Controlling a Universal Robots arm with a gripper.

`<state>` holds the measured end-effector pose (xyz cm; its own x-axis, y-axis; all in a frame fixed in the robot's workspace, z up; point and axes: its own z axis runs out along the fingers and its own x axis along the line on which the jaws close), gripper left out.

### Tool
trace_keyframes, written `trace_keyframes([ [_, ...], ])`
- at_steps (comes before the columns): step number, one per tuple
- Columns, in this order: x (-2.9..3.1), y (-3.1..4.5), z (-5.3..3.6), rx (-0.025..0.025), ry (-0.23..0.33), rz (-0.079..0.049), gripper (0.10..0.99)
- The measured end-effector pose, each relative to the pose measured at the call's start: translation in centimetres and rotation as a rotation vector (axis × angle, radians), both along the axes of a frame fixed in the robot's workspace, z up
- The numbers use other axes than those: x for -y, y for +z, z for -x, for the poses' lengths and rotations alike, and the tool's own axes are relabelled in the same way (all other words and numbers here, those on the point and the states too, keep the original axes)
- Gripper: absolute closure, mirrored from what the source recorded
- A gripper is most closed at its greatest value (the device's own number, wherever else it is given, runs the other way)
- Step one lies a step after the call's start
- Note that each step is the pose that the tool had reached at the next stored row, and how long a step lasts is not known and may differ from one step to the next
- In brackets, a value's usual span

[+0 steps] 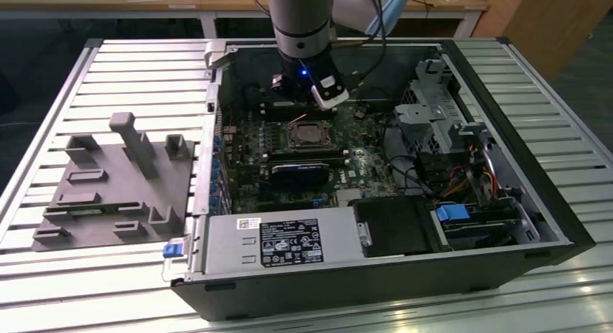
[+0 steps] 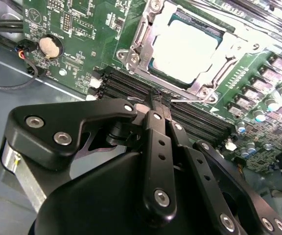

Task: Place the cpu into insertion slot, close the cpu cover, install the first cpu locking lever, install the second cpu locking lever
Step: 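Install the first cpu locking lever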

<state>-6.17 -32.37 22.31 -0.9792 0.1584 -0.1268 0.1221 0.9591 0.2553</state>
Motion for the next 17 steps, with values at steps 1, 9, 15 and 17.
trace_keyframes([
  [1,0.0,-0.06,0.0,0.0038,0.0,-0.001,0.98],
  [9,-0.5,-0.13,0.01,0.0051,0.0,0.005,0.98],
  [15,-0.8,-0.33,0.07,0.0206,0.0,0.006,0.98],
  [17,-0.88,-0.43,0.11,0.0308,0.0,0.011,0.98],
])
